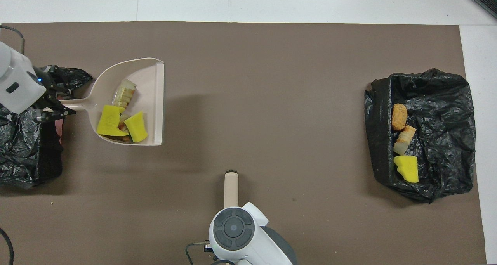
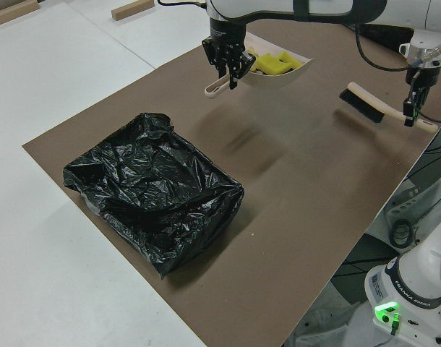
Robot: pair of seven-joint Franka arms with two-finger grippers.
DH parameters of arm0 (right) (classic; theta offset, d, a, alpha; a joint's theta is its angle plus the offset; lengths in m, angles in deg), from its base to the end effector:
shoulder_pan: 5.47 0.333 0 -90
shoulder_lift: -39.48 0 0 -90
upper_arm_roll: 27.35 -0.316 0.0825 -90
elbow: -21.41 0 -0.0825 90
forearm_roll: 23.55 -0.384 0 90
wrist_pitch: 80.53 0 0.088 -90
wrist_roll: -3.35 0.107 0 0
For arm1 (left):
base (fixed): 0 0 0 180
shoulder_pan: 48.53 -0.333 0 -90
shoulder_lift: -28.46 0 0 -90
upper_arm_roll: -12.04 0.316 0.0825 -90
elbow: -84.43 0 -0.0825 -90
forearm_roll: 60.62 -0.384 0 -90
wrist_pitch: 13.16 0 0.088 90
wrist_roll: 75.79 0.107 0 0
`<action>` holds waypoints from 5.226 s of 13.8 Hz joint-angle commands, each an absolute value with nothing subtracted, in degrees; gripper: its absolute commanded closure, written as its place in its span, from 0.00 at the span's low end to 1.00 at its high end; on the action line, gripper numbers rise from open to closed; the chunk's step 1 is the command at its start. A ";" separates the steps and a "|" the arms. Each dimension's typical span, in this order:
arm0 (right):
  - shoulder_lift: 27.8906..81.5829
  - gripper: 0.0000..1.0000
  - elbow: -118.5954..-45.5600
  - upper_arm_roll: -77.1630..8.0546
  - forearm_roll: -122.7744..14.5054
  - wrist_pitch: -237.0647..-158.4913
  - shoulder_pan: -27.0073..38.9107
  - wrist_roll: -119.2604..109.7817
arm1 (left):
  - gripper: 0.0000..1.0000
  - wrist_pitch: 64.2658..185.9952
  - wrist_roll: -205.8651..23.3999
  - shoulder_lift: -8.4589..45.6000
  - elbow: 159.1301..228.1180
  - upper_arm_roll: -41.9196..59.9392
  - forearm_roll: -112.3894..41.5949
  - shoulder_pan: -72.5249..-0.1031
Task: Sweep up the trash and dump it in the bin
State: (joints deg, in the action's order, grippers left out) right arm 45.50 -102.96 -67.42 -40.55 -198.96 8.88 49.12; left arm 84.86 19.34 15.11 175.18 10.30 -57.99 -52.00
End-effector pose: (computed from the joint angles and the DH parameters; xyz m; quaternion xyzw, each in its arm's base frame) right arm 0.2957 0.4357 0.3454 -0.9833 0.0061 0.1798 0.0286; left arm 0.6217 0.0161 0.4923 0.6880 -0.7233 -0.0157 0.0569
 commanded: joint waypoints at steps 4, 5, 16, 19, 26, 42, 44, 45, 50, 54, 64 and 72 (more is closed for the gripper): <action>48.88 1.00 -101.64 -68.13 -36.82 -200.41 8.41 49.15 | 1.00 84.47 32.30 15.27 173.63 9.49 -62.45 -62.14; 49.06 1.00 -101.55 -68.13 -36.82 -200.76 8.24 48.44 | 1.00 85.61 33.45 15.27 173.63 9.49 -63.51 -63.98; 50.38 0.00 -101.46 -68.05 -36.82 -203.48 7.10 45.45 | 1.00 105.90 35.32 15.62 176.09 10.02 -86.06 -74.37; 47.41 0.00 -99.09 -64.81 -32.45 -203.32 6.22 45.53 | 1.00 110.23 33.21 16.06 177.24 10.10 -96.55 -73.84; 41.33 0.00 -92.08 -43.46 -24.36 -196.47 4.11 24.36 | 1.00 111.11 12.90 21.68 185.57 10.02 -118.00 -71.47; 34.12 0.00 -70.97 -19.27 -21.44 -171.24 1.21 0.01 | 1.00 92.86 7.89 26.61 184.45 8.96 -118.05 -60.67; 33.16 0.00 -71.84 -19.53 -21.26 -169.48 1.12 0.36 | 1.00 87.33 4.21 26.79 184.36 8.96 -110.33 -59.17; 33.16 0.00 -71.93 -19.88 -21.26 -169.39 1.03 0.36 | 1.00 84.60 3.06 26.96 184.79 8.87 -102.88 -59.08; 32.98 0.00 -72.19 -20.06 -21.35 -168.87 0.06 -0.26 | 1.00 80.09 -12.29 30.64 190.32 8.61 -87.62 -53.12; 32.89 0.00 -70.62 -20.15 -21.00 -166.50 0.06 -1.84 | 1.00 80.62 -26.09 32.59 193.76 8.70 -78.57 -43.90; 29.20 0.00 -73.16 -20.50 -19.33 -165.52 0.33 -2.36 | 1.00 87.73 -75.05 23.29 189.30 8.52 -62.59 -23.23; 29.20 0.00 -73.16 -20.41 -19.77 -165.52 0.33 -1.84 | 1.00 96.78 -101.97 10.63 181.47 8.52 -53.60 -14.43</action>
